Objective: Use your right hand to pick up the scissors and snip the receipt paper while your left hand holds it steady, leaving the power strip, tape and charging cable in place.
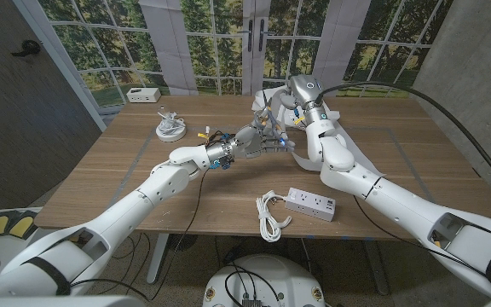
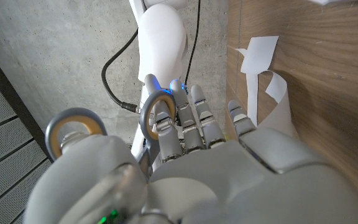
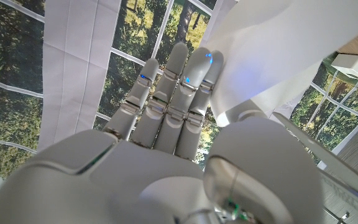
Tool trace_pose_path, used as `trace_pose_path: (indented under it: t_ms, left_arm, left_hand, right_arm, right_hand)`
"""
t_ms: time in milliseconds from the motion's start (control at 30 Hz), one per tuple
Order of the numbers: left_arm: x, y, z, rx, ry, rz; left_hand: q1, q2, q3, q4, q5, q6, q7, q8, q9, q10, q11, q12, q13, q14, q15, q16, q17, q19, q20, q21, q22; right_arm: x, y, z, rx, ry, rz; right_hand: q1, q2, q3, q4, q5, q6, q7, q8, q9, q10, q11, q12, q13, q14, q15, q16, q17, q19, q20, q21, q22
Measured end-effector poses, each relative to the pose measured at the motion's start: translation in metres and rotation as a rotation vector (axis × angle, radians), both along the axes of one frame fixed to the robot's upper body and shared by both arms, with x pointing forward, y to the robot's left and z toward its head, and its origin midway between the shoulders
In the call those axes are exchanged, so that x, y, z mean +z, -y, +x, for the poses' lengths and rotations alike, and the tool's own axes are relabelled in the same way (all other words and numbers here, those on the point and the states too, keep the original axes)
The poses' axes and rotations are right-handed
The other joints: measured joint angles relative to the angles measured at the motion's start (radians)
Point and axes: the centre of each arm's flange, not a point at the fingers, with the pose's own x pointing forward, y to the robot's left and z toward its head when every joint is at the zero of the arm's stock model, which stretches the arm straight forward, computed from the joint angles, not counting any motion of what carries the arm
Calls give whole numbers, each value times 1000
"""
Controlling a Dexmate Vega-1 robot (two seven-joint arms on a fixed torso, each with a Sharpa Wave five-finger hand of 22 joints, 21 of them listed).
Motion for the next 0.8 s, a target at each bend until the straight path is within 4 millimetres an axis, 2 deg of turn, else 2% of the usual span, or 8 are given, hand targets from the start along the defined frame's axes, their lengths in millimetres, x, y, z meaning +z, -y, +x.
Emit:
trace_pose_path:
  t_ms: [800]
  left_arm:
    - [-3,2,0,-15,-9,4]
  left_hand:
    - [0,0,0,0,0,2,-2,0,5,-2,-1,7,0,0,0,-4,0,0,0,0,0]
  right_arm:
    - [4,-3,-4,13,17,13]
  right_hand:
    - [4,-4,-2,-2,19,9,-2,6,-1,10,3,22,-6,17,-4,-15,5,4,4,0,-2]
